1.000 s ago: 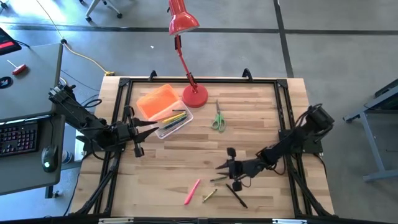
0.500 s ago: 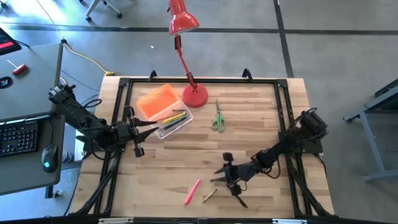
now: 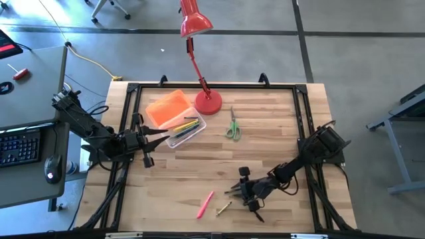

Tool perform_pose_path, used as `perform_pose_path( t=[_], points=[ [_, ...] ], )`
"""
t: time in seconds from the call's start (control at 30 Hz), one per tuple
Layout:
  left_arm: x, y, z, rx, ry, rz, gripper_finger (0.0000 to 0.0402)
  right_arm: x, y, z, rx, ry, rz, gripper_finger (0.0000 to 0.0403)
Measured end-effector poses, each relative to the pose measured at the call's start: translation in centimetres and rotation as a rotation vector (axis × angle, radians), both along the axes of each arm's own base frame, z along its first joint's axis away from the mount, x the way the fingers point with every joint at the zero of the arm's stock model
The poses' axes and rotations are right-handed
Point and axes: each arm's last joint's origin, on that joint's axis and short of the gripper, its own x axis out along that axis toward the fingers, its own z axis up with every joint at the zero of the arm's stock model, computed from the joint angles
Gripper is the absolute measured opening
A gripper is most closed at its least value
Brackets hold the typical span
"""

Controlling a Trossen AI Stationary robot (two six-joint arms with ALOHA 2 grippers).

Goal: Pick & place school supplies into a supply box
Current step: Put the green crayon into the orange supply box

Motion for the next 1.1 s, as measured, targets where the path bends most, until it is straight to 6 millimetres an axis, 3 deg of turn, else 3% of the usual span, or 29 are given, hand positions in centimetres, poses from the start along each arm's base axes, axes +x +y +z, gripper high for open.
perform_pose_path(
  t=[0.17,0.43,0.63,0.77,0.9,1.0,1.1],
  points=[
    [0.0,0.0,0.0,0.0,0.0,0.0,0.0117,0.0,-0.1,-0.2,-0.005,0.016,0.004,0.0103],
    [0.0,0.0,0.0,0.0,0.0,0.001,0.0117,0.1,-0.2,-0.1,0.002,0.005,0.006,0.0009],
    [0.0,0.0,0.0,0.0,0.0,0.002,0.0117,0.9,-1.0,0.9,-0.124,-0.092,0.033,0.0038],
    [0.0,0.0,0.0,0.0,0.0,0.002,0.0117,2.0,-2.7,3.1,-0.249,-0.188,0.03,0.0034],
    [0.0,0.0,0.0,0.0,0.0,0.001,0.0117,3.4,-6.1,5.6,-0.327,-0.271,-0.066,0.0008],
    [0.0,0.0,0.0,0.009,0.003,0.002,0.0117,4.5,-9.4,7.2,-0.236,-0.294,-0.137,0.0004],
    [0.0,0.0,-0.1,0.022,0.012,-0.001,0.0117,4.8,-11.7,6.7,-0.108,-0.203,-0.081,0.0013]
  ],
)
